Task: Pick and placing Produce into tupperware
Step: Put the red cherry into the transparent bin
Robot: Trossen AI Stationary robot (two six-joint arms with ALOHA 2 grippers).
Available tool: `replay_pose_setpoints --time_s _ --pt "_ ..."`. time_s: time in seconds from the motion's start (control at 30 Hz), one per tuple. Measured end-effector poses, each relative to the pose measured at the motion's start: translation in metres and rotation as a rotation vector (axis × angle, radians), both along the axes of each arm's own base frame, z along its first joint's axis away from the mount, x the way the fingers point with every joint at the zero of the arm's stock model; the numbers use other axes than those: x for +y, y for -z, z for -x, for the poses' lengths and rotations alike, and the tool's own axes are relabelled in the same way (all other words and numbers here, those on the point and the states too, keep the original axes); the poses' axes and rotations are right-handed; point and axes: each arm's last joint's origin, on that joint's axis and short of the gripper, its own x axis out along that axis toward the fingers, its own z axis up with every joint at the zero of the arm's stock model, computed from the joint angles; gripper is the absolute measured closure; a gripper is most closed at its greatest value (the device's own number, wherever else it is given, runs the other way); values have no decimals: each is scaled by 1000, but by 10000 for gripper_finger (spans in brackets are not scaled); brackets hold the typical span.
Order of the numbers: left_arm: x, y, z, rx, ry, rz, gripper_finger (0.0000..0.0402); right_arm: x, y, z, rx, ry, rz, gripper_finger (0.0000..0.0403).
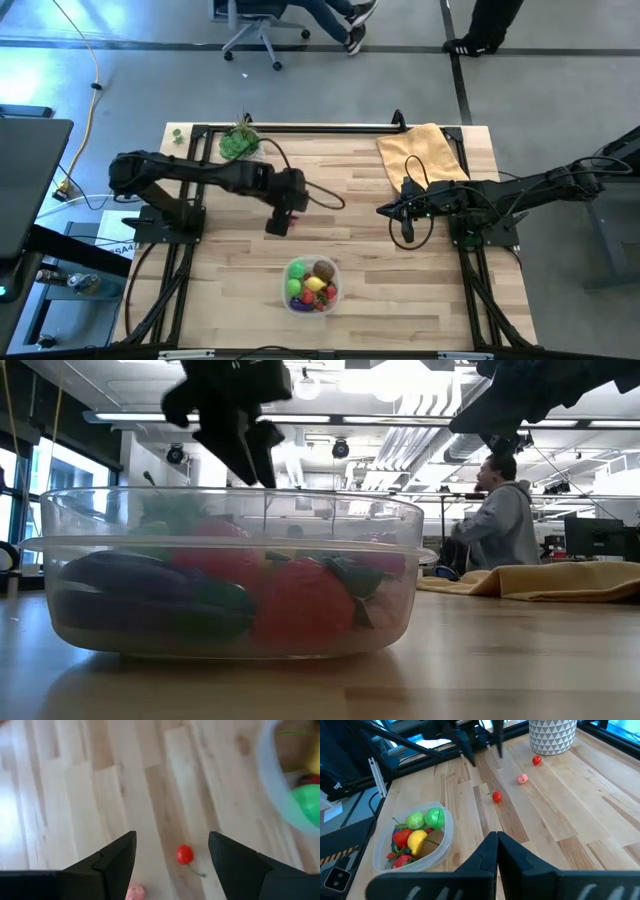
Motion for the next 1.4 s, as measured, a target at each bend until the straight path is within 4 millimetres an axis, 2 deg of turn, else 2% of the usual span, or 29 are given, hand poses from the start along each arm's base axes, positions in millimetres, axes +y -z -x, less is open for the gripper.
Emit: replay_pose_setpoints --time_s 0.37,0.57,0.87,1.4 --pt "9 46 14 21 -97 39 169 0 0 0 2 0 0 402" --pt "7 70 24 44 -107 62 169 0 1 0 6 0 1 402" --pt "8 85 30 36 -97 63 169 0 1 0 5 4 3 402" --pt "8 116 16 66 -75 136 169 0 1 0 10 3 3 402"
